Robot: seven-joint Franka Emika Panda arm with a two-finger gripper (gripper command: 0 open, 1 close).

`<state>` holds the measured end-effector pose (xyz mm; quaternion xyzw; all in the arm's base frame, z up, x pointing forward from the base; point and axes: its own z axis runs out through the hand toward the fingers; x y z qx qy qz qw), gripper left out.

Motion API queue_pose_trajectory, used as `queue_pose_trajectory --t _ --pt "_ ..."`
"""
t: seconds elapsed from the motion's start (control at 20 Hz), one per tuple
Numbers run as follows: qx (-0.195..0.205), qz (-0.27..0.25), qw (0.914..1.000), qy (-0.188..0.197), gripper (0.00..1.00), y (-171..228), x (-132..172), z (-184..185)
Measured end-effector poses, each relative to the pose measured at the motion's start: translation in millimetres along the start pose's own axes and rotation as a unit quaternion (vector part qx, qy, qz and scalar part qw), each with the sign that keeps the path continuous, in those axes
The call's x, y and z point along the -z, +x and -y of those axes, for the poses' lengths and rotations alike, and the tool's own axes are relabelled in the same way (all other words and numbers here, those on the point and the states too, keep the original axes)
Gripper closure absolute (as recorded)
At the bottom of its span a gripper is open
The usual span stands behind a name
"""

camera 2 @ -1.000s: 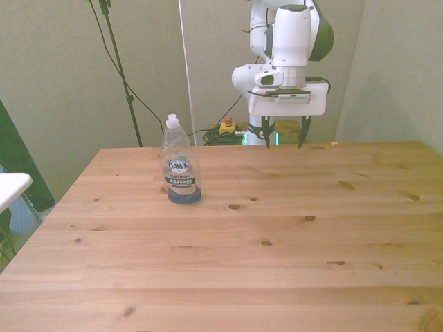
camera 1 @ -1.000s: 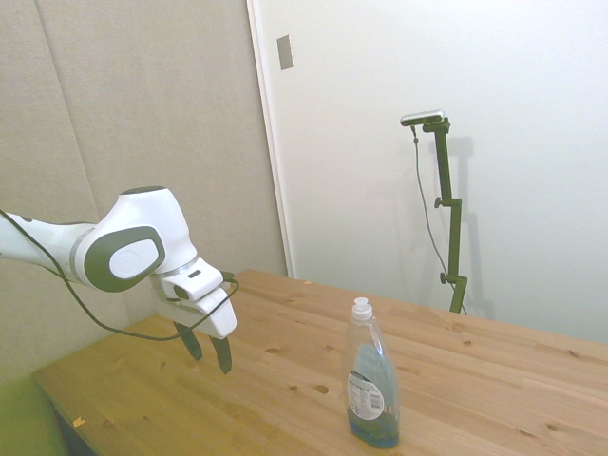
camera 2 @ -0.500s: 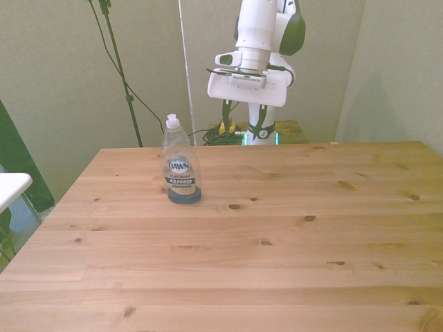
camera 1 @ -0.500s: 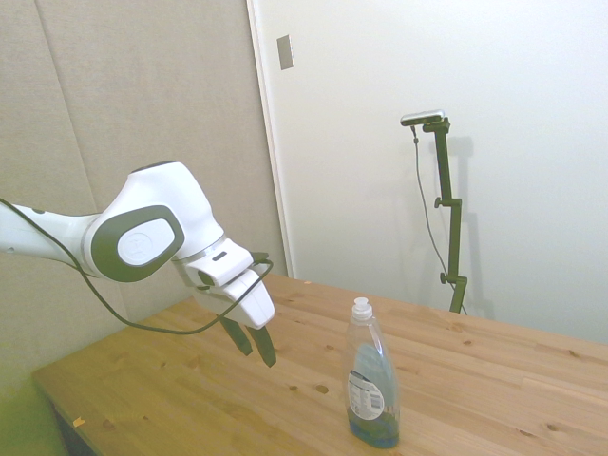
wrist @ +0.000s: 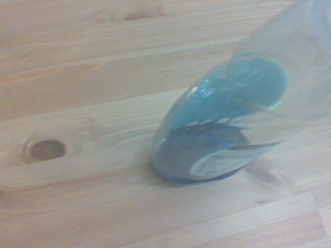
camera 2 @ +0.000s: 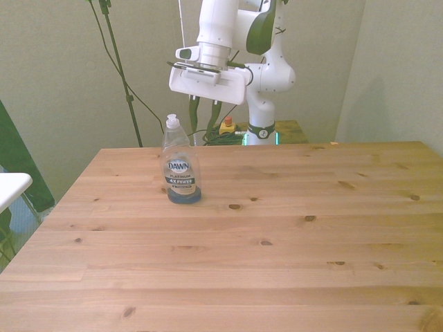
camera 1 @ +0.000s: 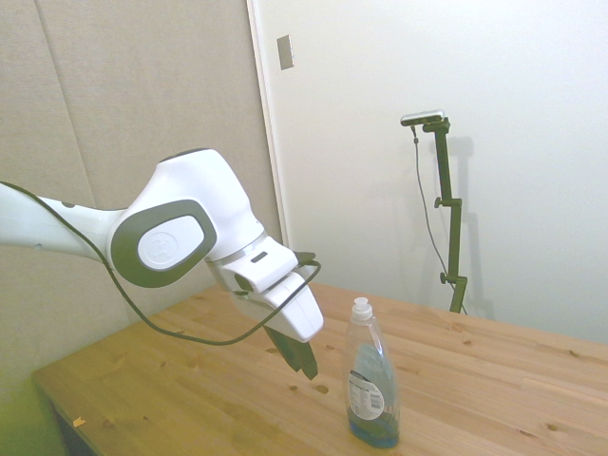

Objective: Knock down the dish soap

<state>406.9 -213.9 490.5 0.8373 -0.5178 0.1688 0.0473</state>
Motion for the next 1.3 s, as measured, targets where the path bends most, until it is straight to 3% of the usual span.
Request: queue_pose_trajectory --t 0.45,0.85,1.05,1.3 --pt "-0.009 -0.027 0.9995 -0.012 1.0 60 -17 27" --pt "-0.021 -0.044 0.9988 -0.004 1.0 88 -49 125" --pt "-0.029 -0.062 0.9977 0.001 1.0 106 -62 146" --pt "-0.035 -0.089 0.9954 0.01 1.0 133 -56 170"
